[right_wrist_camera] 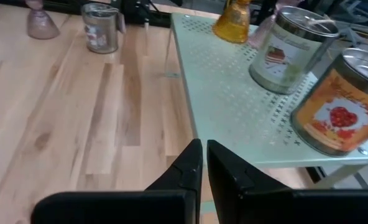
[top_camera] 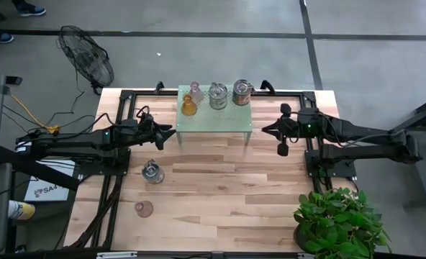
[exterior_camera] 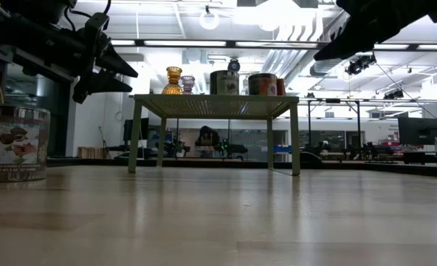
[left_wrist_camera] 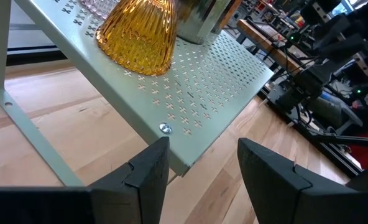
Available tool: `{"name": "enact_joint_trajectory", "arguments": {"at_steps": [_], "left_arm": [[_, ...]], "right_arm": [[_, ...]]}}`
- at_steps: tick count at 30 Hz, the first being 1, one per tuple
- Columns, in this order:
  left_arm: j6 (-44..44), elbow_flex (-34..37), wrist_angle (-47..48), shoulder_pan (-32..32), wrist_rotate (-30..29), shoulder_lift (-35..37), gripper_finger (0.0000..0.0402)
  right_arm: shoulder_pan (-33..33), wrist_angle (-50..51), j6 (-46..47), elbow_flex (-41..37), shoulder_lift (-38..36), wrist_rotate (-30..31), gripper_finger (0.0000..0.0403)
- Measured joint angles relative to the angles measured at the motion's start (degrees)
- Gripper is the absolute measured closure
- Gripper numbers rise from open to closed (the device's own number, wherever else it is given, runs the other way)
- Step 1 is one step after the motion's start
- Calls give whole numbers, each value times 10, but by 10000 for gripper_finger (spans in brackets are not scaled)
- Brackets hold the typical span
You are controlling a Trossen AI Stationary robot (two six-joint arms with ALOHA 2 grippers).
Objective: Pick & Place candle stick holders
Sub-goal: Put the silver scented candle on the shelf
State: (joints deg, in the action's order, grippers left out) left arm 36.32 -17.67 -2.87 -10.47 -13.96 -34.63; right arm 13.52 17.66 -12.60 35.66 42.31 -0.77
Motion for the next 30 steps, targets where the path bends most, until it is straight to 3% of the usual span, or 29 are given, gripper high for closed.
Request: {"name": "enact_joint_trajectory", "arguments": {"at_steps": [9, 17, 24, 30], "left_arm": [[0, 0, 0, 0, 0, 0, 215], [0, 0, 0, 0, 0, 0, 215], [0, 0, 0, 0, 0, 0, 215], [0, 0, 0, 0, 0, 0, 215]], "right_arm": [[0, 32, 24, 0, -7, 47, 387], [0, 67, 90, -1, -42, 10, 400], [-2, -4, 202, -110, -114, -14, 401], [-12, -25, 227, -131, -147, 47, 401]]}}
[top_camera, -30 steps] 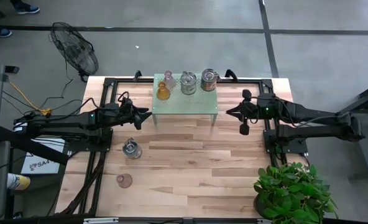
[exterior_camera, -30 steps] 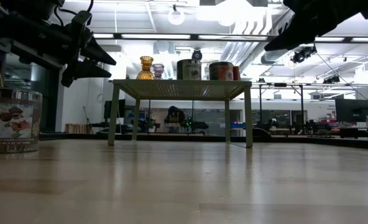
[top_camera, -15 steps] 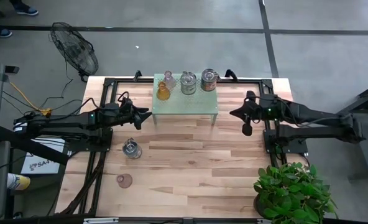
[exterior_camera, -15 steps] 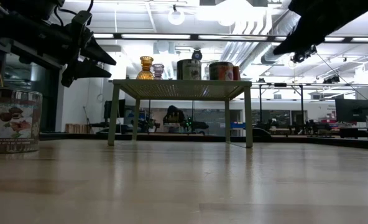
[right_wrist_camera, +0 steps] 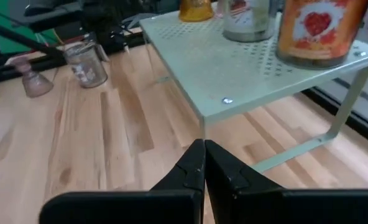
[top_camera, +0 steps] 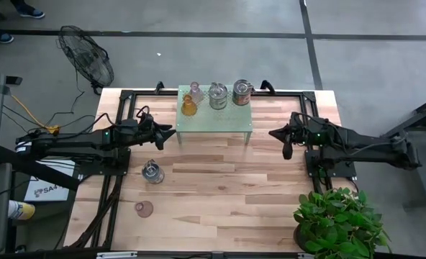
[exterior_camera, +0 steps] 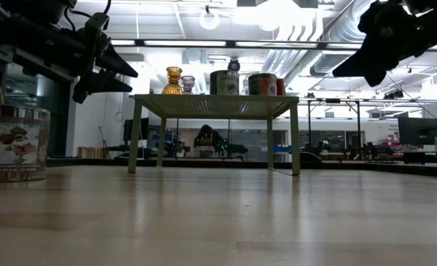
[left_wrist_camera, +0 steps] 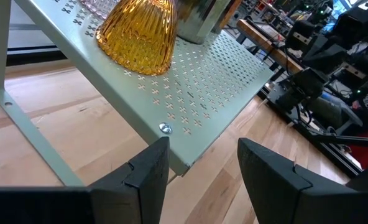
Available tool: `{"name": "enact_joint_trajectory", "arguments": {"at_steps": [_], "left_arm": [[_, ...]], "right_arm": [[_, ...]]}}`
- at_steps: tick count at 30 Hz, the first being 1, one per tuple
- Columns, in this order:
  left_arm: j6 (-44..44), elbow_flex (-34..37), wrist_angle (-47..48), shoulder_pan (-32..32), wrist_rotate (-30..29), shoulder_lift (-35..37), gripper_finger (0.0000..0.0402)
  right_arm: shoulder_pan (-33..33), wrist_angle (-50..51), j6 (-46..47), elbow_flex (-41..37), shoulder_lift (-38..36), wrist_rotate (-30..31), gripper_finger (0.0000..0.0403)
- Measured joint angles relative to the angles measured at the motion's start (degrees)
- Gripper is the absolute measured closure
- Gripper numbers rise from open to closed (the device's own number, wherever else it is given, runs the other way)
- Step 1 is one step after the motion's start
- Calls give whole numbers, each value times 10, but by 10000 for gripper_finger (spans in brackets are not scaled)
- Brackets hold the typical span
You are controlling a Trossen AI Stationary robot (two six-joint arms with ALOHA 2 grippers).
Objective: Pick & Place candle stick holders
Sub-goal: Put the silver scented candle on the shelf
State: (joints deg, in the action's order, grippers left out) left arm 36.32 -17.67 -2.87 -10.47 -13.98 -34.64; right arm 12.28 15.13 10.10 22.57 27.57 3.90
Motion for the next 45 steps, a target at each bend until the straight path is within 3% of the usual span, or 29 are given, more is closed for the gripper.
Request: {"name": "enact_joint_trajectory", "arguments": {"at_steps": [8, 20, 27, 30, 37, 40, 45], "left_arm": [[0, 0, 0, 0, 0, 0, 215], [0, 0, 9, 0, 5, 0, 215], [-46, -5, 29, 0, 103, 0, 215], [-40, -41, 112, 0, 133, 0, 215], [-21, -189, 420, 0, 146, -8, 215], [40, -249, 537, 0, 145, -18, 215], [223, -317, 707, 0, 153, -54, 215]], "right_arm": [[0, 0, -63, 0, -7, -28, 400], [0, 0, -13, 0, -7, -43, 402], [0, 0, -10, 0, -7, -43, 402], [0, 0, -10, 0, -7, -43, 401], [0, 0, -9, 0, -7, -43, 402], [0, 0, -3, 0, -7, -43, 401], [0, 0, 22, 0, -7, -43, 402]]}}
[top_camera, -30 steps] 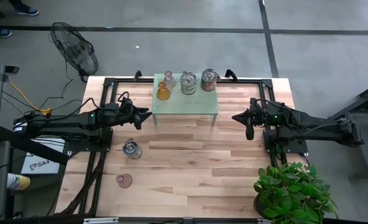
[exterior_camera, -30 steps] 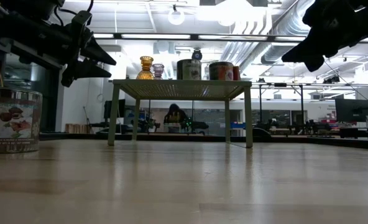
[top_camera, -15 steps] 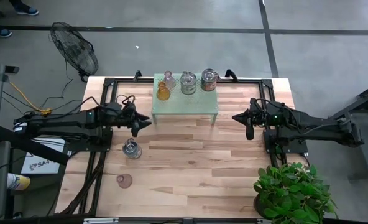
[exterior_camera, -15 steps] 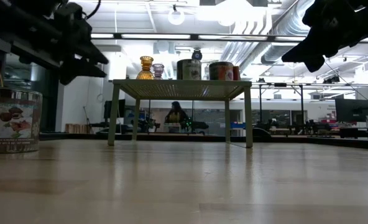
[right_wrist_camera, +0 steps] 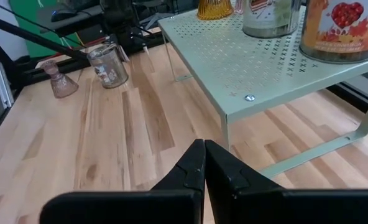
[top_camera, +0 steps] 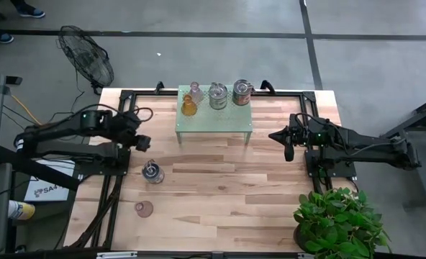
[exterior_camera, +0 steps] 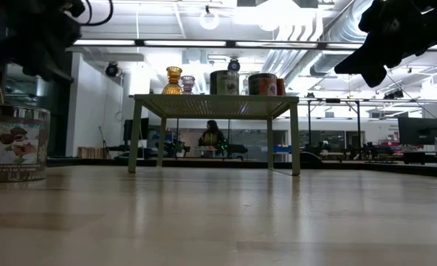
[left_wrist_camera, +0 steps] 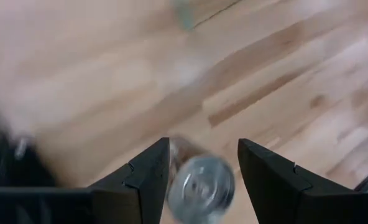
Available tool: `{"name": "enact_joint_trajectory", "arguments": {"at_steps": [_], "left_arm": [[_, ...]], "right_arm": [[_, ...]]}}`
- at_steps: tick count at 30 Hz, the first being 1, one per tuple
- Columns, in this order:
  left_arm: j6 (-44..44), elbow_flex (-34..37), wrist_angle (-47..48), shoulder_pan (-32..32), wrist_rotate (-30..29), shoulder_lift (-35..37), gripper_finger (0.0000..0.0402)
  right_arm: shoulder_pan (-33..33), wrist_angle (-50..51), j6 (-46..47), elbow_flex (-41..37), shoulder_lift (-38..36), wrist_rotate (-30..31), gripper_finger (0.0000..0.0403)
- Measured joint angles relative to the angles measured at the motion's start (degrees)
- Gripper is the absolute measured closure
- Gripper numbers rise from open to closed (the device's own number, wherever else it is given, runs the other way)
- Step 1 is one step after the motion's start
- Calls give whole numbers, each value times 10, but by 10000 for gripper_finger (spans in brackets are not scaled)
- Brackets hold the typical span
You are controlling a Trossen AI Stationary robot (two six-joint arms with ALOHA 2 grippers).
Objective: Pick & Place candle stick holders
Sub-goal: Put the silver scented candle on the shelf
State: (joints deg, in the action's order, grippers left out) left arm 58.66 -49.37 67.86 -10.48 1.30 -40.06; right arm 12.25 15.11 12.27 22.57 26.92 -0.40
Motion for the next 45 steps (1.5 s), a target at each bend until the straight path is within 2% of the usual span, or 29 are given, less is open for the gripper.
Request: {"name": "enact_joint_trajectory", "arguments": {"at_steps": [6, 16, 22, 33, 45], "left_arm": [[87, -15, 59, 0, 66, -48, 215], [102, -16, 82, 5, 122, -136, 215], [114, -16, 86, 60, 107, -164, 215], [234, -16, 86, 166, 72, -208, 215], [257, -12, 79, 184, 43, -254, 215]], "right_arm": [[0, 0, -10, 0, 0, 0, 402], [0, 0, -20, 0, 0, 0, 401], [0, 0, -22, 0, 0, 0, 399], [0, 0, -23, 0, 0, 0, 399], [0, 1, -48, 0, 0, -7, 399]]}}
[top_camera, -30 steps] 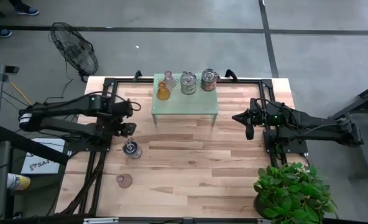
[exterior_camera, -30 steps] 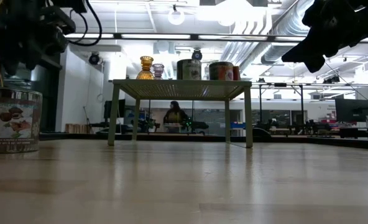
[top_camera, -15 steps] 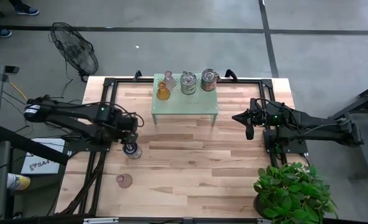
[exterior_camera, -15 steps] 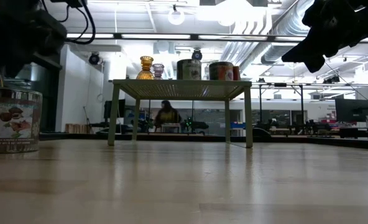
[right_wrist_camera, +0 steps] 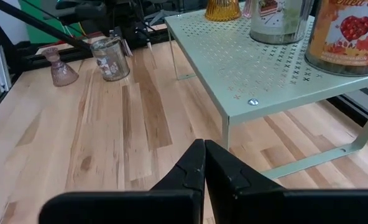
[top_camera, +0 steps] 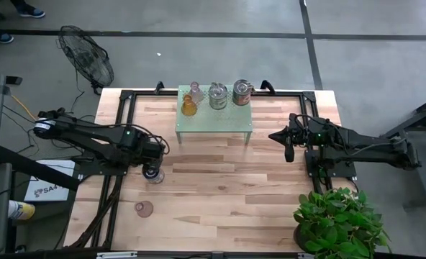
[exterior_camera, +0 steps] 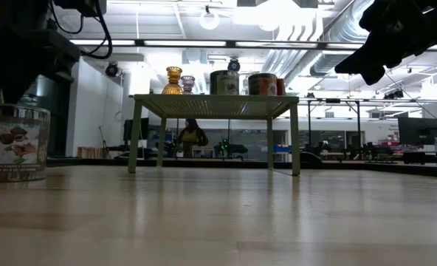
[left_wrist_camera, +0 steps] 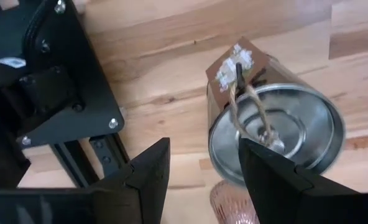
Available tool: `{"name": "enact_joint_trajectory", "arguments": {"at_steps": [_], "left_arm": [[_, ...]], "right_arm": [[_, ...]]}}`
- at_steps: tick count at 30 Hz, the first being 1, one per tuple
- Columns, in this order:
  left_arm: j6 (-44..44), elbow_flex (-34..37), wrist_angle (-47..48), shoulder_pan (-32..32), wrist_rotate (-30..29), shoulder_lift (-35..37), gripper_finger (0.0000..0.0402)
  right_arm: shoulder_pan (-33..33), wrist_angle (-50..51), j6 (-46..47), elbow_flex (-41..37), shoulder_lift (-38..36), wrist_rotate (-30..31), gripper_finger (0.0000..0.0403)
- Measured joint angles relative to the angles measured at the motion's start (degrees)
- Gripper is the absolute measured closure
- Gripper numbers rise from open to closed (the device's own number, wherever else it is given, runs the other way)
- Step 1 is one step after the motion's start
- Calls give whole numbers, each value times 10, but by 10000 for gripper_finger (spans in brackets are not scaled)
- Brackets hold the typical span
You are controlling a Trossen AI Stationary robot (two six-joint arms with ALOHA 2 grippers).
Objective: Pick & Place candle stick holders
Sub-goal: Put the silver scented candle on the shelf
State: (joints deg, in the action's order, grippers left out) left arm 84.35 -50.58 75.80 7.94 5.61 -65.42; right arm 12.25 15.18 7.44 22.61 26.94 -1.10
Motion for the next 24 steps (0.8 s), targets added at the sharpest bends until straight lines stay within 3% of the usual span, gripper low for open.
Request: {"name": "enact_joint_trajectory", "arguments": {"at_steps": [8, 15, 24], "left_arm": [[2, 62, -69, -1, 32, 3, 215], [3, 68, -69, 0, 25, 6, 218], [-4, 69, -71, 0, 26, 9, 300]], "right_arm": [[0, 0, 0, 0, 0, -13, 399], [0, 0, 0, 0, 0, -13, 402], [0, 0, 0, 0, 0, -13, 401]]}}
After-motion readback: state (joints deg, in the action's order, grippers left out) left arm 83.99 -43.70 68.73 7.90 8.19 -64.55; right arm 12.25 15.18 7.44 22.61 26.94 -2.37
